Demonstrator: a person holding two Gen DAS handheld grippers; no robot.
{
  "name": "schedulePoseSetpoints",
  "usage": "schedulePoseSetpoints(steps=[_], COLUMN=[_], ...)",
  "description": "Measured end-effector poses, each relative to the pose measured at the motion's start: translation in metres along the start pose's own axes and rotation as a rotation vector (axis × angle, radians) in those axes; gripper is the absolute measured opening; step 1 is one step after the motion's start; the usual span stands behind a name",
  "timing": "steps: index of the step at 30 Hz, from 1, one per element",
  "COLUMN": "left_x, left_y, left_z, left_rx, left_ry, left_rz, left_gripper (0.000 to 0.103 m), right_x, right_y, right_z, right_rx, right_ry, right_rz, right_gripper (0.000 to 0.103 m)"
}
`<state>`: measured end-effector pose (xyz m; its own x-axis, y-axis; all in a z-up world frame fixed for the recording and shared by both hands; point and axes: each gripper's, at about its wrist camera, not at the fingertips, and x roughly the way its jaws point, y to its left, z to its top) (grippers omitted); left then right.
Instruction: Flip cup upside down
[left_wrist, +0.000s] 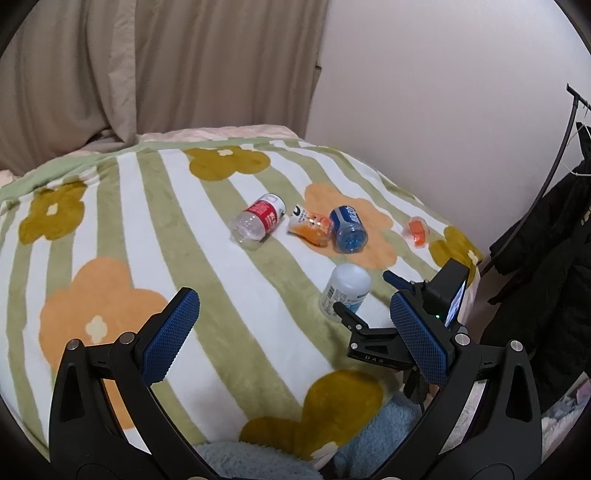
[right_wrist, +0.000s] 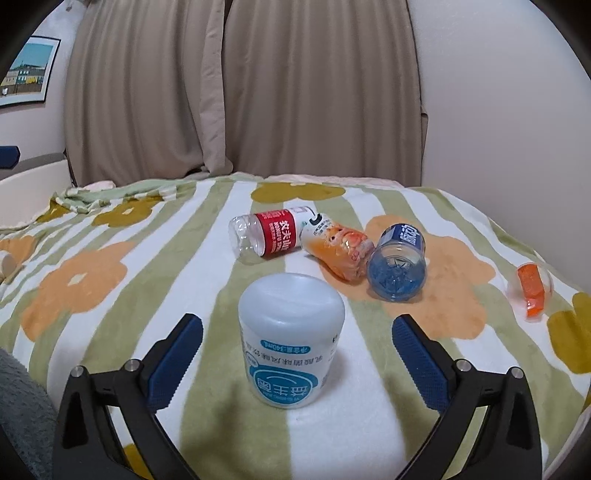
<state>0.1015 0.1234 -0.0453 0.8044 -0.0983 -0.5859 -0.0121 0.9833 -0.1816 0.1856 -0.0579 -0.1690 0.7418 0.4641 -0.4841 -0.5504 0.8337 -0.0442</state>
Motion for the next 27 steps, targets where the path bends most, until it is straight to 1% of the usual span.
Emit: schedulePoseSetpoints(steps=[2, 6, 8, 10, 14, 16, 17, 20, 22, 24, 26, 27], left_x=[-0.002, -0.009, -0.017, -0.022, -0.034, -0.041, -0.045, -0.059, -0.071, -0.083, -0.093, -0.097], left_y=[-0.001, -0.003, -0.006, -0.008, -0.016, -0.022, -0.024, -0.036, -0.047, -0.06, -0.075, -0.082], left_z=[-0.001, -0.001, -0.001, -0.002, -0.005, -0.005, -0.005, 0.001, 0.012, 0.025, 0.038, 0.042], left_rx=[-0.004, 0.005, 0.013, 0.017, 0.038, 0.052, 0.056, 0.073, 0.104, 0.147, 0.204, 0.226], left_ry=[-0.001, -0.015, -0.033, -0.046, -0.084, -0.112, -0.13, -0.198, -0.258, -0.323, -0.365, -0.381], left_rz=[0.001, 0.017, 0.035, 0.045, 0.084, 0.092, 0.091, 0.074, 0.057, 0.043, 0.016, 0.015], left_gripper=[0.103, 0.103, 0.103, 0.103, 0.103, 0.103, 0.103, 0.103, 0.103, 0.103, 0.103, 0.103], right_x=[-0.002, -0.015, -0.022, -0.03, -0.073, -0.097, -0.118, -0.168, -0.206, -0.235, -0.26, -0.27], right_y=[0.003, 0.0, -0.003, -0.004, -0.003, -0.001, 0.002, 0.007, 0.007, 0.004, 0.002, 0.001], right_z=[0.002, 0.006, 0.008, 0.011, 0.027, 0.035, 0.042, 0.06, 0.075, 0.091, 0.104, 0.108], right_rx=[-0.004, 0.046, 0.075, 0.079, 0.095, 0.095, 0.093, 0.094, 0.097, 0.105, 0.125, 0.135], right_ry=[0.021, 0.015, 0.04, 0.059, -0.008, -0.042, -0.079, -0.177, -0.246, -0.286, -0.323, -0.338], right_rz=[-0.005, 0.03, 0.022, 0.013, -0.027, -0.065, -0.089, -0.152, -0.222, -0.292, -0.321, -0.336], right_gripper=[0.102, 0.102, 0.102, 0.102, 0.102, 0.102, 0.102, 0.102, 0.102, 0.102, 0.102, 0.102])
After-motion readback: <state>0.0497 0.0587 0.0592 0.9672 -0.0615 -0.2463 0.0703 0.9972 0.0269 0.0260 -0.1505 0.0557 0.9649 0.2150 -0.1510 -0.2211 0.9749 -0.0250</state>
